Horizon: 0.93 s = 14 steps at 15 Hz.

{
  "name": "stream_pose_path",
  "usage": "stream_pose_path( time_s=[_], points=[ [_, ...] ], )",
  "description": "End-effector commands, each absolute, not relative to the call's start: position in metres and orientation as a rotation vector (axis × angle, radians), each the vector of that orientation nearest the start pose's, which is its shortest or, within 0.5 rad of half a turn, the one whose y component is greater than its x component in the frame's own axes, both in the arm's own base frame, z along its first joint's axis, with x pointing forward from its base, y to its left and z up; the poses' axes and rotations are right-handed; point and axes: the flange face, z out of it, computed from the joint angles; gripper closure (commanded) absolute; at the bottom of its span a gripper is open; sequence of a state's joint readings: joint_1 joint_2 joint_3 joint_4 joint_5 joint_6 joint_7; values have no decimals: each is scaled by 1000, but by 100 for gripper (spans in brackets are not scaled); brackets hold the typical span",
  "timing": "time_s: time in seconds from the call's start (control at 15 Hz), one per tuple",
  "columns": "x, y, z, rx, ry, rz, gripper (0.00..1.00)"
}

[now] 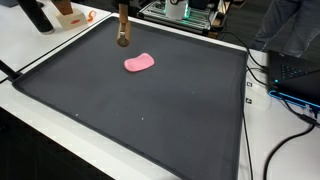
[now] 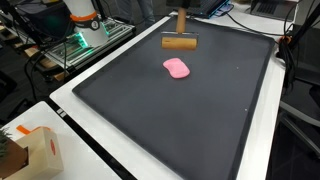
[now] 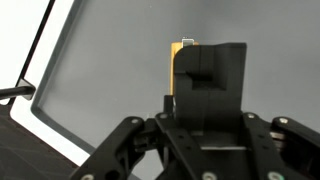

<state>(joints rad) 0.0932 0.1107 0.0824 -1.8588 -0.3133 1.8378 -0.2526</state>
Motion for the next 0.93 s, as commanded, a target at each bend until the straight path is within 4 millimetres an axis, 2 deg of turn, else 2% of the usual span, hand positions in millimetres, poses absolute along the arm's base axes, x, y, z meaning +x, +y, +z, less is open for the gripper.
stream_pose_path(
  time_s=[0.0,0.4,0.87],
  points=[
    [565,117,455,-3439,-980,257,77],
    [550,185,442,-3495,-1063,325,77],
    [554,234,412,-3532,-1090,331,77]
  ],
)
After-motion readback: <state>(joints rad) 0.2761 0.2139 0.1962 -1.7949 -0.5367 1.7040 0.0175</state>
